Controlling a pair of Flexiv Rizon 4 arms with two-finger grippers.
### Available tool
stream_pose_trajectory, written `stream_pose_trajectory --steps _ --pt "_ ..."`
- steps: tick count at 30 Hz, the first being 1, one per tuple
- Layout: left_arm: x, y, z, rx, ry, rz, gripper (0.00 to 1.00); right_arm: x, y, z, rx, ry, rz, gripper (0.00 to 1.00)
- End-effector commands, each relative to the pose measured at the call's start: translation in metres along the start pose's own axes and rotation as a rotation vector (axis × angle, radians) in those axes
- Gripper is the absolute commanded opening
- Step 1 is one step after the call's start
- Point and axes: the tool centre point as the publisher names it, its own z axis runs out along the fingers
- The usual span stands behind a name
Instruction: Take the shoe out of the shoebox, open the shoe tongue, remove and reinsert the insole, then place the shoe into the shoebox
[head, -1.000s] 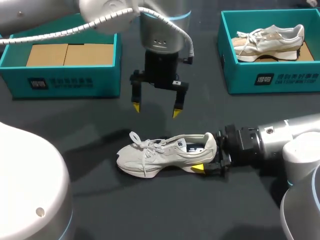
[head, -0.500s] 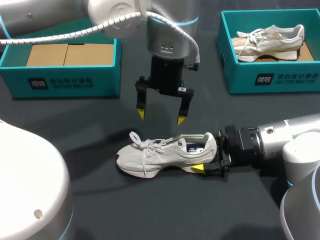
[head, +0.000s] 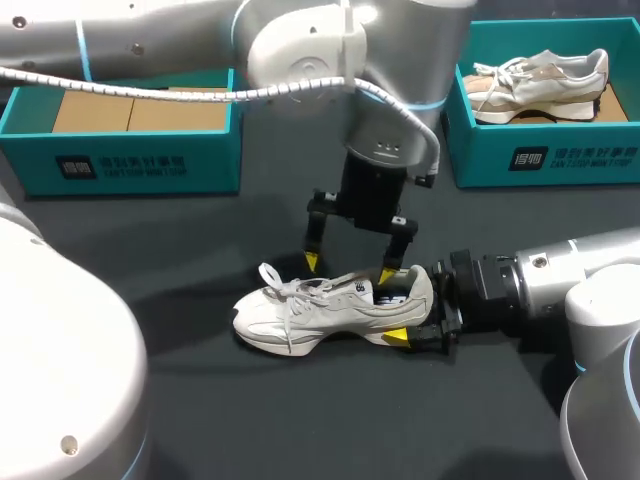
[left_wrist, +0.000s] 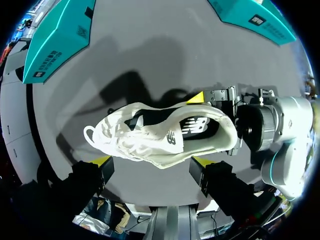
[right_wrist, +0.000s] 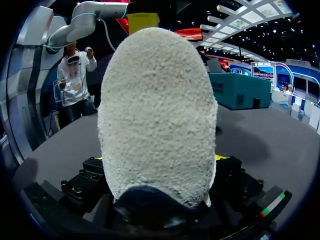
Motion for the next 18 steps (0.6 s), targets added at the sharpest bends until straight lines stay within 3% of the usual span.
stream_pose_trajectory --steps 1,12,18 --pt "0.018 -0.002 0.012 0.006 -0.056 -0.022 1.00 0.001 0.001 0.001 0.005 0.000 0.000 0.00" --pt "0.023 -0.015 0.032 0.037 -0.106 -0.103 1.00 0.001 0.001 0.001 0.005 0.000 0.000 0.00" --pt "0.019 -0.027 0.044 0.011 -0.134 -0.126 1.00 0.001 0.001 0.001 0.005 0.000 0.000 0.00"
